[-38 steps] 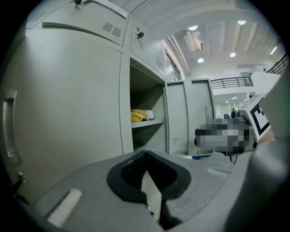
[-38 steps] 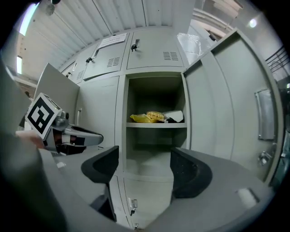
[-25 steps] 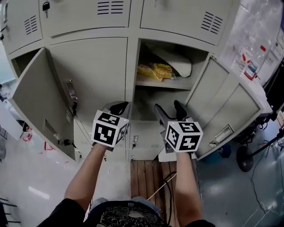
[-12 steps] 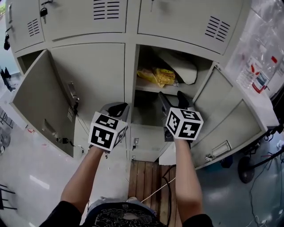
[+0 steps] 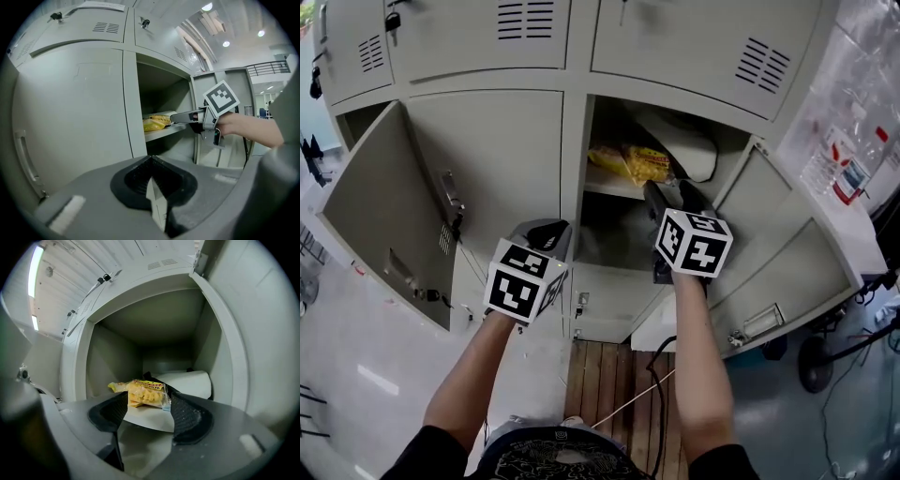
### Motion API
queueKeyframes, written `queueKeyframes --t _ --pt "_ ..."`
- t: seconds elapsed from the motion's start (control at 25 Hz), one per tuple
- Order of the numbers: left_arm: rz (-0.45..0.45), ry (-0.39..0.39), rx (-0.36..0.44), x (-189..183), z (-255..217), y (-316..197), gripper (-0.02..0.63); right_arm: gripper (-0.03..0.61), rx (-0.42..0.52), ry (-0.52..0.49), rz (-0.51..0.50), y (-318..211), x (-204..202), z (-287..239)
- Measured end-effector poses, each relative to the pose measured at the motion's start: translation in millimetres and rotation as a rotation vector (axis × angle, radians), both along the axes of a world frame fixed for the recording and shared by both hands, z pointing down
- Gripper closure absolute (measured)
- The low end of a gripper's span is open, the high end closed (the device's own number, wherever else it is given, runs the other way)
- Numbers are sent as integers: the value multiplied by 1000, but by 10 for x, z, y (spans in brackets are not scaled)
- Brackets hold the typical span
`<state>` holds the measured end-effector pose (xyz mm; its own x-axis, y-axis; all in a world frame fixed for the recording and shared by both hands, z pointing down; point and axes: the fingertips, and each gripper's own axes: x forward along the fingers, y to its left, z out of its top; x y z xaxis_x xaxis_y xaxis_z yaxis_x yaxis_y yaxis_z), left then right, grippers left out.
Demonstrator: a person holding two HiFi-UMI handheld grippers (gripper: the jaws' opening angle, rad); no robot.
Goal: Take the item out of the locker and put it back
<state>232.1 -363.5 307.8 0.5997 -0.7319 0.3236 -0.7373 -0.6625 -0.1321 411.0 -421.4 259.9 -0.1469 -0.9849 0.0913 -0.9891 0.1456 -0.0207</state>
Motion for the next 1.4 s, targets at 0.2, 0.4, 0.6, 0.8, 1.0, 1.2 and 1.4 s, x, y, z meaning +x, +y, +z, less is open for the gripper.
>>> queueKeyframes --t 0.2,0.4,0.6,0.8,1.0,1.2,1.4 --pt "0 2 4 10 -12 0 612 272 -11 -10 -20 -86 -15 -19" --pt "-6 0 -1 -19 14 -1 612 210 -36 -25 -58 -169 -35 -26" --pt "-15 -3 -3 -69 18 -3 612 164 -72 -68 -103 -256 -49 -19" --pt "-24 -3 -7 -106 29 -7 612 100 -96 -78 -116 -301 -122 -40" --pt "-27 -10 -10 -144 53 -1 612 80 -107 -89 -129 -346 -222 -52" --pt "-40 -10 -11 -220 58 -4 612 23 -134 -123 -124 -409 -301 -79" --pt "-46 -9 -9 -264 51 8 612 11 -170 -109 -100 -482 -358 -71"
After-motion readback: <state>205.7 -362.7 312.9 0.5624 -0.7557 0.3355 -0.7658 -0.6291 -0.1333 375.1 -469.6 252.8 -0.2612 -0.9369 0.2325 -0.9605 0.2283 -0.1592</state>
